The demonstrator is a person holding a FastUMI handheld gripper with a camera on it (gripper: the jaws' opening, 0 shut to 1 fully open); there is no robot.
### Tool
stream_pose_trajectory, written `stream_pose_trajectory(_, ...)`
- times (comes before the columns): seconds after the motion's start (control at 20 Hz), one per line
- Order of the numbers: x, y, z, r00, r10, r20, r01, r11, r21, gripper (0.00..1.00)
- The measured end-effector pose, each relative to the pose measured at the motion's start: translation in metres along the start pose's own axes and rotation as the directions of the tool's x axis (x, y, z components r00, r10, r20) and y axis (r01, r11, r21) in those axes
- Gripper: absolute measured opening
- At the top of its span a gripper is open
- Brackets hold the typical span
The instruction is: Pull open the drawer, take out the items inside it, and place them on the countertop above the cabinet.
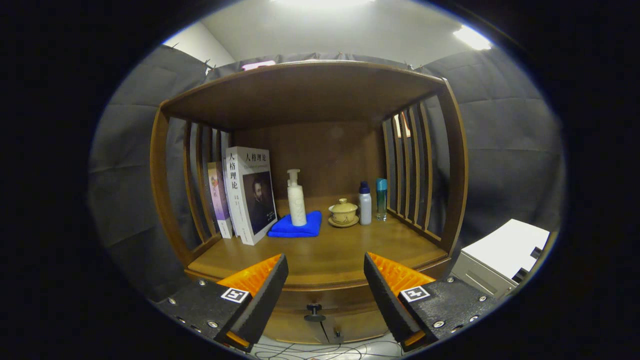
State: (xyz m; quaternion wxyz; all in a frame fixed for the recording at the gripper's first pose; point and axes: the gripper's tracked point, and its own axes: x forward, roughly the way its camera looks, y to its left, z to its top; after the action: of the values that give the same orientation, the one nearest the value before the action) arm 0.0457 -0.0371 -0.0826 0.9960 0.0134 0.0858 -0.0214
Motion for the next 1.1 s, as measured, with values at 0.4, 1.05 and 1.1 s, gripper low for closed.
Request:
stream_pose_trajectory(0.4,0.007,0.013,-0.098,0.996,0.009,-0.088,-0.009,1.000,0.002,0.95)
stream_pose_trajectory(1.05,0.026,0.044,-0.162,0.993,-0.013,-0.119,0.001,0.995,-0.099,0.95)
stream_pose_trajectory(1.1,0.029,0.042,-0.166,0.992,-0.013,-0.125,0.001,0.995,-0.095,0.95)
